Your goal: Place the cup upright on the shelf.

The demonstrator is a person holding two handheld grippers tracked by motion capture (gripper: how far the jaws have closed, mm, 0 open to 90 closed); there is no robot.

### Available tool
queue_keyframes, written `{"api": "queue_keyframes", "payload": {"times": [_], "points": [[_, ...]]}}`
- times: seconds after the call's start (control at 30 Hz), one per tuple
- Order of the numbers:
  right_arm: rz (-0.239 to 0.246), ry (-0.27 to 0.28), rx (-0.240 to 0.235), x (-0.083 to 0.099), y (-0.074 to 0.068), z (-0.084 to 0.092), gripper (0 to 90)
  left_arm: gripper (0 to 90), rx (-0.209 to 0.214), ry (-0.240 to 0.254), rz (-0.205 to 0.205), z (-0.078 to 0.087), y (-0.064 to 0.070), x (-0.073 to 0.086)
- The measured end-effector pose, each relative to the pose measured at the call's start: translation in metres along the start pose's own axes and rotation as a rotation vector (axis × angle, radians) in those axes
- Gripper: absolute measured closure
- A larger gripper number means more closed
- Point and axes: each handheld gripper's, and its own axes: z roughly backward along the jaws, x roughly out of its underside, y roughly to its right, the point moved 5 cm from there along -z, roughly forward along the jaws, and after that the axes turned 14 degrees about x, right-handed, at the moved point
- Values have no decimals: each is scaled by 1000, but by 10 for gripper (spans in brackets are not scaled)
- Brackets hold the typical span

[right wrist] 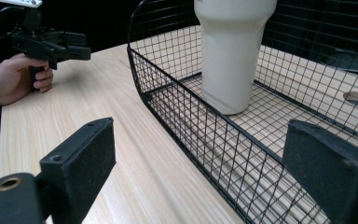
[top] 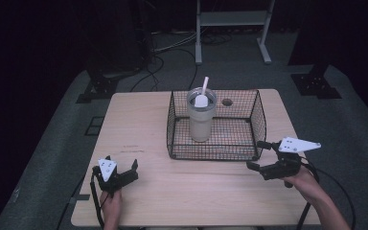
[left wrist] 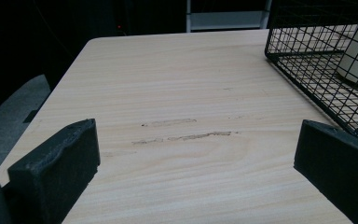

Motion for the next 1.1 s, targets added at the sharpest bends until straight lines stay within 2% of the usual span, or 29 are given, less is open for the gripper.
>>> {"api": "queue_keyframes", "payload": {"times": [0.3,1.1], "points": [[-15,-9,0,16,0,6,86,0,0,-2,-2,0,0,0],[-84,-16,51,45,14,21,86,0,-1,-5,-7,0,0,0]]}}
